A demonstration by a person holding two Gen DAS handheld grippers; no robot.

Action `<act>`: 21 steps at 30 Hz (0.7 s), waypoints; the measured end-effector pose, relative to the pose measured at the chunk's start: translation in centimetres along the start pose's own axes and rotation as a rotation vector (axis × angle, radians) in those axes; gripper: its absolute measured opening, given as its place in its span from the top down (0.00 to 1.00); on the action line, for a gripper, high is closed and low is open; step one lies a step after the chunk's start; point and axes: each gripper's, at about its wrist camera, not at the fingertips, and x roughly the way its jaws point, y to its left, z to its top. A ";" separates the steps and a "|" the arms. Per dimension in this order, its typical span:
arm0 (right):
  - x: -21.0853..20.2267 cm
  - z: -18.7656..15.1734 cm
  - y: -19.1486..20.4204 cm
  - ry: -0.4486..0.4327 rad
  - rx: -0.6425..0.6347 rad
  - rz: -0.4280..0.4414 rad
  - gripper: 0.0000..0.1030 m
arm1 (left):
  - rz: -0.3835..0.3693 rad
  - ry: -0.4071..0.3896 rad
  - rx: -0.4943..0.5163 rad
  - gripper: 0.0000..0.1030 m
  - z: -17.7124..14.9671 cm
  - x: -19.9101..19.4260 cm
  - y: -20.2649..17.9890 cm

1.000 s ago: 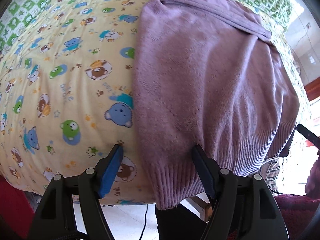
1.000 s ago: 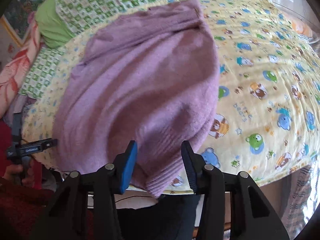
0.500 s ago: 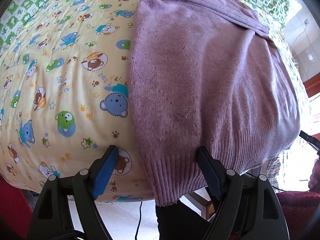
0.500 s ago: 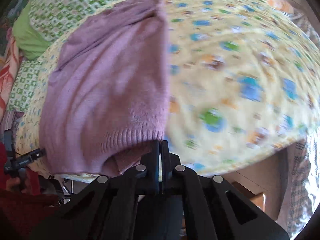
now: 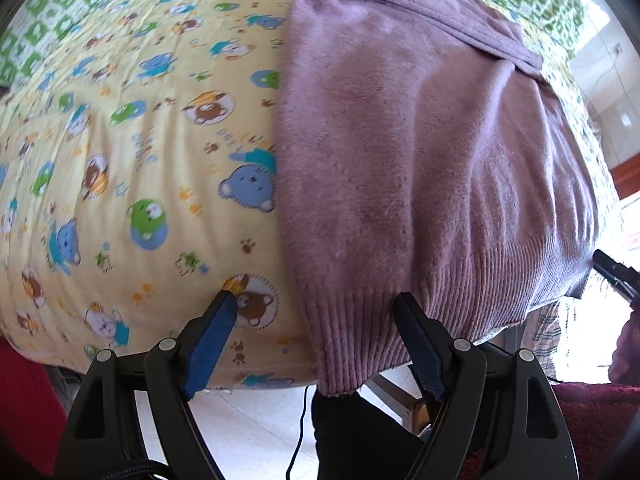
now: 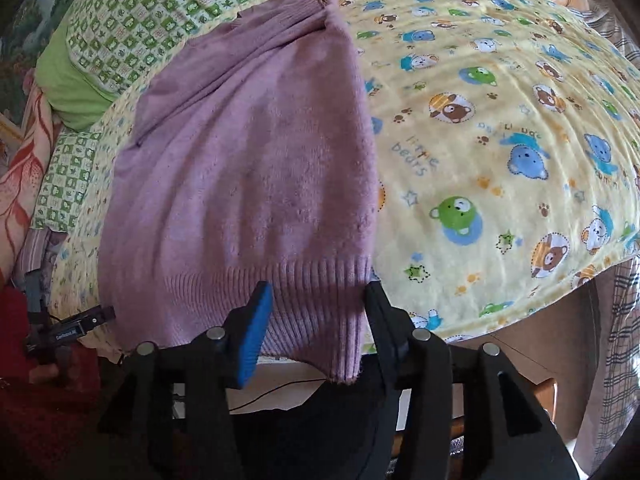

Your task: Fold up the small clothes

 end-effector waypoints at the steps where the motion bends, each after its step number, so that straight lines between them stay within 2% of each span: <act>1: 0.2 0.0 -0.1 0.001 0.012 -0.011 0.52 | -0.001 0.000 -0.006 0.21 -0.2 0.0 0.2; 7: -0.4 0.8 -1.4 -0.022 0.014 -0.047 0.52 | -0.020 0.015 -0.021 0.20 -0.3 0.8 0.9; 10: -0.1 0.7 -2.1 0.002 0.020 -0.016 0.52 | -0.033 0.004 0.003 0.19 0.1 1.1 0.0; 12: 0.6 0.6 -1.3 0.013 -0.003 0.006 0.53 | -0.004 0.000 0.056 0.21 0.1 1.5 -1.5; 13: 0.9 0.6 -0.9 0.016 -0.021 0.022 0.70 | 0.010 -0.005 0.078 0.27 -0.1 1.5 -2.2; 14: 1.1 0.6 -0.5 0.028 -0.037 0.040 0.86 | 0.019 -0.016 0.101 0.40 -0.2 1.4 -2.5; 15: 1.4 0.5 -0.3 0.045 -0.037 0.055 0.92 | 0.010 -0.024 0.112 0.49 -0.2 1.1 -2.6; 16: 1.3 0.6 -0.4 0.051 -0.030 0.067 0.92 | -0.002 -0.028 0.115 0.71 -0.2 0.8 -2.7; 17: 1.1 0.6 -0.7 0.046 -0.029 0.071 0.92 | -0.066 -0.017 0.104 0.90 -0.2 0.5 -2.0; 19: 0.3 0.6 -1.8 0.037 -0.027 0.064 0.94 | -0.136 0.000 0.054 0.91 -0.1 0.4 -0.8; 21: 0.0 0.6 -3.2 0.039 -0.002 0.048 0.94 | -0.166 0.020 0.030 0.90 0.0 0.7 0.0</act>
